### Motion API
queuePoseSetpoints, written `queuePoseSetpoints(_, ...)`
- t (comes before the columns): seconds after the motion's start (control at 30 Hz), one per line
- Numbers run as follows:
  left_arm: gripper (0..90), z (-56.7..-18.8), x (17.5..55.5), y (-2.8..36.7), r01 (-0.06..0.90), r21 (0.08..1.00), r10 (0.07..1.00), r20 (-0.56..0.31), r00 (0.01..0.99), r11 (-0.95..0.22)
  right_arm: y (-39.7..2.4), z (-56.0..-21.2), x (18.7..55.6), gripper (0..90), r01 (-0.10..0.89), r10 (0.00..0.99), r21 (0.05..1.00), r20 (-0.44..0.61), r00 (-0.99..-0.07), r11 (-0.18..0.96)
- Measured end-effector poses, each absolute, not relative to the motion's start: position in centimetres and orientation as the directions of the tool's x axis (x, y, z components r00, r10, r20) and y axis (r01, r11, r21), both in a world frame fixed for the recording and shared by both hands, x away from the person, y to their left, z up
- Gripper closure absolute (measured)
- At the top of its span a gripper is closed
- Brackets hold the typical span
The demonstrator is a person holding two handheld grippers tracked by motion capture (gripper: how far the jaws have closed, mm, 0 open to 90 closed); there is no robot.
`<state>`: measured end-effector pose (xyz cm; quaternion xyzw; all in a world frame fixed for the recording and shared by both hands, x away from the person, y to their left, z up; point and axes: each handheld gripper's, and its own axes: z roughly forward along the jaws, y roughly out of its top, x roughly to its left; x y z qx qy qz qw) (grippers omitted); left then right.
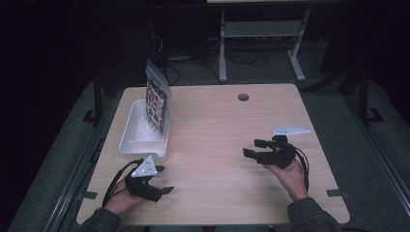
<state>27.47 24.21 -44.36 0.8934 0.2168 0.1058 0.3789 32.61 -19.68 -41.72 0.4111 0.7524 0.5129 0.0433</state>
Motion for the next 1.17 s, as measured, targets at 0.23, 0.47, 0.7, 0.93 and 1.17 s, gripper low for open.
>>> queuePoseSetpoints(0.23,20.0,-44.4,27.5,24.2,0.306,0.721,0.466,0.026,0.885,-0.622,-20.7,-42.5,31.8,27.1,0.591,0.671,0.794,0.36,-0.649,0.145)
queuePoseSetpoints(0.47,19.9,-44.4,27.4,24.1,0.311,0.721,0.47,0.024,0.882,-0.62,-21.2,-43.5,30.9,27.0,0.609,0.671,0.778,0.371,-0.642,0.152)
queuePoseSetpoints(0.7,19.9,-44.4,27.4,24.0,0.31,0.718,0.468,0.024,0.884,-0.623,-21.3,-44.3,30.1,27.0,0.62,0.664,0.766,0.377,-0.645,0.167)
queuePoseSetpoints(0.93,19.9,-44.5,27.3,24.0,0.313,0.718,0.468,0.02,0.884,-0.621,-21.1,-45.0,29.3,26.6,0.627,0.667,0.759,0.375,-0.644,0.179)
queuePoseSetpoints(1.17,20.0,-44.4,27.1,24.1,0.31,0.723,0.465,0.018,0.885,-0.617,-20.7,-45.7,28.6,25.9,0.644,0.661,0.744,0.393,-0.639,0.18)
